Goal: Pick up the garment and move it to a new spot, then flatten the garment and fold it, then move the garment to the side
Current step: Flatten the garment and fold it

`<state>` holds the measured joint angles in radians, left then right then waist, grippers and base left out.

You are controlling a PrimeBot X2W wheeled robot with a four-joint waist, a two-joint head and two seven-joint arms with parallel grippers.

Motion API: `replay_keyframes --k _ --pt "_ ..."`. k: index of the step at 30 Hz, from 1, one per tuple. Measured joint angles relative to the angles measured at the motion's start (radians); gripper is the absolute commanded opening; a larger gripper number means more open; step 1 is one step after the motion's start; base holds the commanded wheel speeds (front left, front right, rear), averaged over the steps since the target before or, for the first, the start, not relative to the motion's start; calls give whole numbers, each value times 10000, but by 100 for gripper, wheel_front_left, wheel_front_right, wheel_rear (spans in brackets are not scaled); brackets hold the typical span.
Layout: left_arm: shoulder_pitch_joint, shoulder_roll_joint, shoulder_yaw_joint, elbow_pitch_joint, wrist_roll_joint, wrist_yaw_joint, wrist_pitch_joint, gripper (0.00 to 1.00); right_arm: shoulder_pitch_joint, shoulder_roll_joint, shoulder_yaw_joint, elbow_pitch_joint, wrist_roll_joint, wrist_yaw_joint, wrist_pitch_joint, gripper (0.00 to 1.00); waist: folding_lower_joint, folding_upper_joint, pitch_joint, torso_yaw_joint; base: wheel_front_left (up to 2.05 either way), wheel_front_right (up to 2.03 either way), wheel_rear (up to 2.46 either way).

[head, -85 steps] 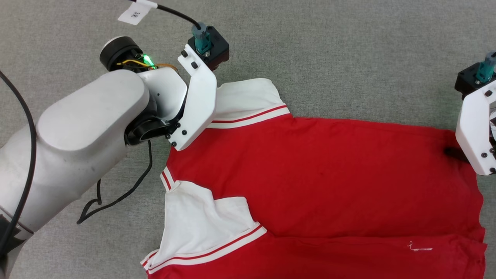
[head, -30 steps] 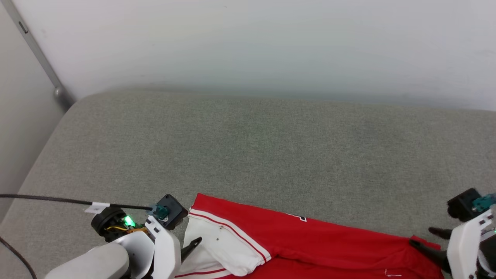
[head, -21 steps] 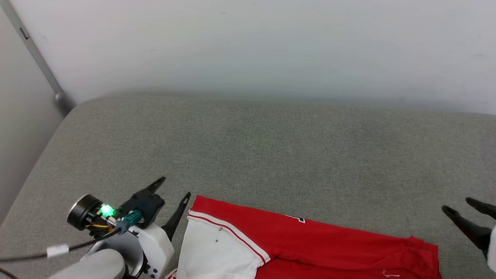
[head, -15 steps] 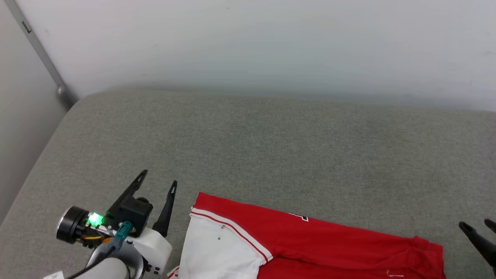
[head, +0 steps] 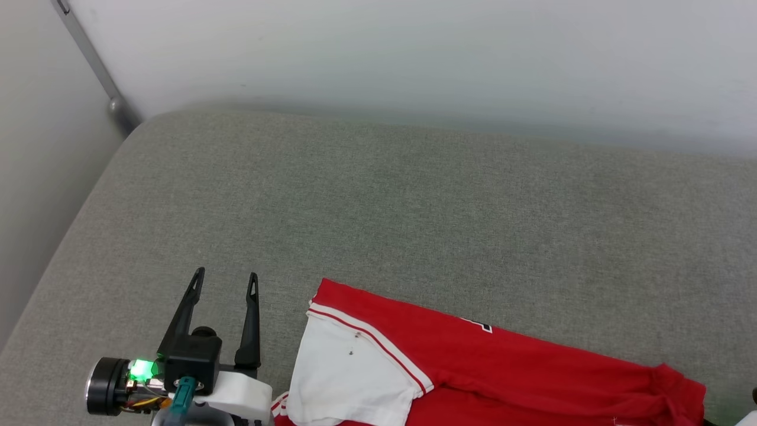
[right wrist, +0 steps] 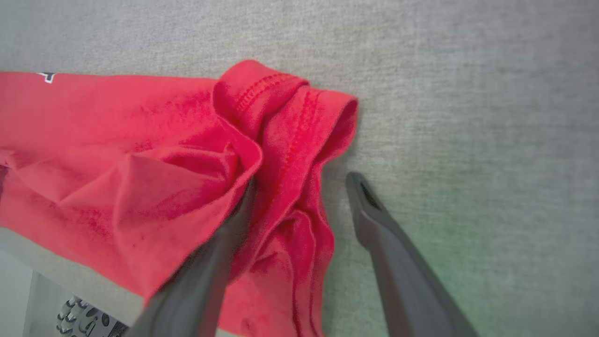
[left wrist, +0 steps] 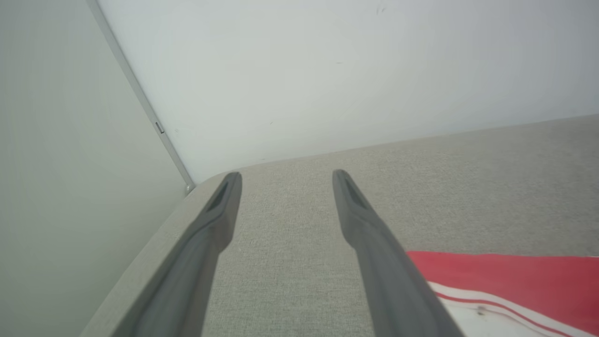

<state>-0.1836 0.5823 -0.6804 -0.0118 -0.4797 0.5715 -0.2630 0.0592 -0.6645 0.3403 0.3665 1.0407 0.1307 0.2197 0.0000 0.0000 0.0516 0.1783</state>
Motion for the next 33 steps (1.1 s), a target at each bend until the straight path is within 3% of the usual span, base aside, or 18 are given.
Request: replay_keyframes --k 15,16,17,18,26,33 --pt "2028 -2006 2803 2 2452 -1239 0 100 -224 694 470 -343 -324 -75 1411 100 -1 0 31 162 0 0 0" --pt "2104 -2130 2917 0 2602 -1321 0 100 -275 709 506 -326 -378 -77 1494 95 -1 0 10 161 0 0 0" --pt "2182 -2226 3020 2 2748 -1411 0 100 -334 721 556 -313 -403 -77 1569 40 -1 0 -13 159 0 0 0" --pt "2253 -2322 3097 13 2882 -1486 0 100 -393 721 608 -311 -453 -79 1684 0 -1 0 -39 156 0 0 0" --pt "2819 -2863 3563 -42 3685 -2134 0 100 -592 859 777 -345 -546 -12 1937 0 0 0 -406 75 0 0 0" --pt "3031 -3131 3820 19 4021 -2564 0 100 -536 326 276 -453 -351 4 1946 0 0 0 -694 -96 0 0 0"
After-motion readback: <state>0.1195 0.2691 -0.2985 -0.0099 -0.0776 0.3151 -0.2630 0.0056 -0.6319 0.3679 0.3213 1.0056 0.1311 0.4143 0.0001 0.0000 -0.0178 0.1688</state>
